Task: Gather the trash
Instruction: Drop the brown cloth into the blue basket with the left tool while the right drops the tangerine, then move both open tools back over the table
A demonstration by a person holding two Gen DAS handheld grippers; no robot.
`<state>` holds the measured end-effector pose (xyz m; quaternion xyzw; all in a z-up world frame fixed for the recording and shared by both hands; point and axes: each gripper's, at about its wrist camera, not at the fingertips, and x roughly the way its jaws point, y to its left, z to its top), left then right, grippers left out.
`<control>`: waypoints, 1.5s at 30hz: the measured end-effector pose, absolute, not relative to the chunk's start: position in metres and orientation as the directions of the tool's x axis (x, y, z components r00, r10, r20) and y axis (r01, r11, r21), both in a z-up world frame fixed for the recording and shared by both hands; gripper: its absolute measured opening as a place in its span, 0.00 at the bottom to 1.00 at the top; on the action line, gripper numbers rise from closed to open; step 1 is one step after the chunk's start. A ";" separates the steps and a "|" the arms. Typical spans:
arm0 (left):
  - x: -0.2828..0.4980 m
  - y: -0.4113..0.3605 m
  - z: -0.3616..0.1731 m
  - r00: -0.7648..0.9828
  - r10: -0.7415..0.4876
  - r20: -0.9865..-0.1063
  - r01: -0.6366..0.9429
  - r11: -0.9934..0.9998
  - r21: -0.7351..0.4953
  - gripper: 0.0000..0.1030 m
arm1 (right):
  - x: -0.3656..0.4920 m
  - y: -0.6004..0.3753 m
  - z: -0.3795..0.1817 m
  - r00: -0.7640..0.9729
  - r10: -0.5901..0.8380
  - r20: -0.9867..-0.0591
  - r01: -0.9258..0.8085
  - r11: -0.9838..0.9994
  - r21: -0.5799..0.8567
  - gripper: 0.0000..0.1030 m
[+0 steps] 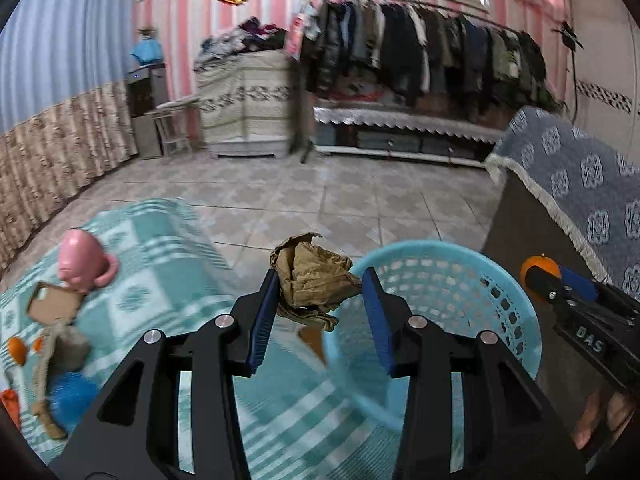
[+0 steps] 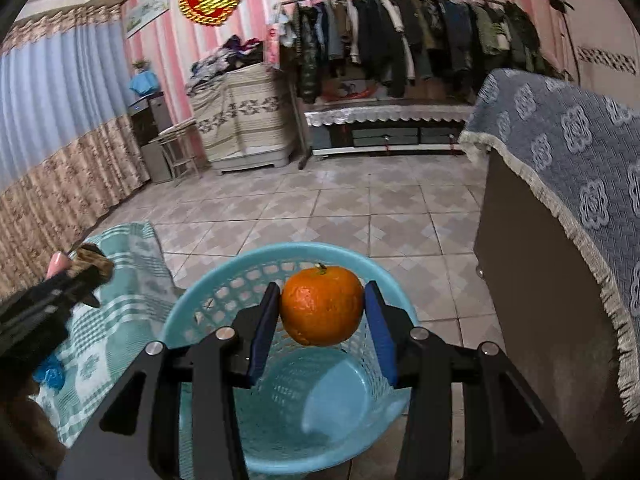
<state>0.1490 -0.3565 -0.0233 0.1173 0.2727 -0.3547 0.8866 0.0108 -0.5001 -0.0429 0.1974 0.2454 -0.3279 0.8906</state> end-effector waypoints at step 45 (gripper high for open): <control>0.167 -0.265 0.003 0.758 -0.445 -0.477 0.510 0.860 0.009 0.94 | 0.045 -0.492 -0.065 0.644 -0.489 -0.589 0.688 0.707 0.166 0.90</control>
